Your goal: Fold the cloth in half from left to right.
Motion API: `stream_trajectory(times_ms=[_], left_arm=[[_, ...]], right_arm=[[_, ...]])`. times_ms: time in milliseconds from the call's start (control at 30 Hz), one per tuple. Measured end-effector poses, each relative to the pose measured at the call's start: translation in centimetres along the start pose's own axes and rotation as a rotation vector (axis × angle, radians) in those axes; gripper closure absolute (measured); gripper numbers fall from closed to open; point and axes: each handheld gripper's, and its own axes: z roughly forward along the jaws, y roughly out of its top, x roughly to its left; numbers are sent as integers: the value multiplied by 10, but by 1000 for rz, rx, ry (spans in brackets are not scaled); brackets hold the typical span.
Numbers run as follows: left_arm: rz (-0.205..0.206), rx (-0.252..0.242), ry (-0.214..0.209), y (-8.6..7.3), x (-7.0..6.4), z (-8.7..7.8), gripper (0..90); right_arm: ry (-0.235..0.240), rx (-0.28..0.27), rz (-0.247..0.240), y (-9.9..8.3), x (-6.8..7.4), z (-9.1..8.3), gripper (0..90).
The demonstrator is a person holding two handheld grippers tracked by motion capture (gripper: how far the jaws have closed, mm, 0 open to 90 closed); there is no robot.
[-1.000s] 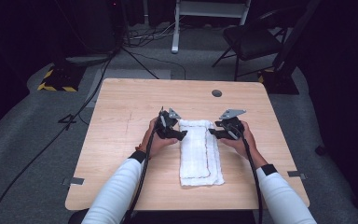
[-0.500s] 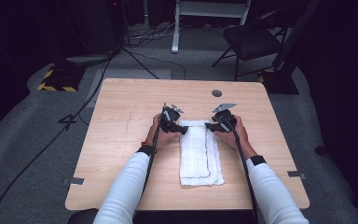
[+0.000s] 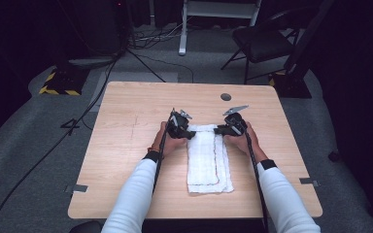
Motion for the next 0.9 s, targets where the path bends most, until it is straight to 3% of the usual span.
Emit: stream_trajectory(times_ms=[100,233,467,700,900], left_arm=[[-12,0,-54,0,2,0,706],[-6,-3,-58,1,2,1,772],[7,-16,11,2,-1,-1,789],[9,-27,43,7,4,-3,796],[31,-23,114,15,4,-2,799]], right_arm=[[-1,-4,-16,-1,2,0,801],[-33,-1,-64,1,8,0,825],[-66,-36,-103,2,14,-3,838],[-103,-81,-153,10,22,-12,842],[-141,-111,-168,19,25,-12,843]])
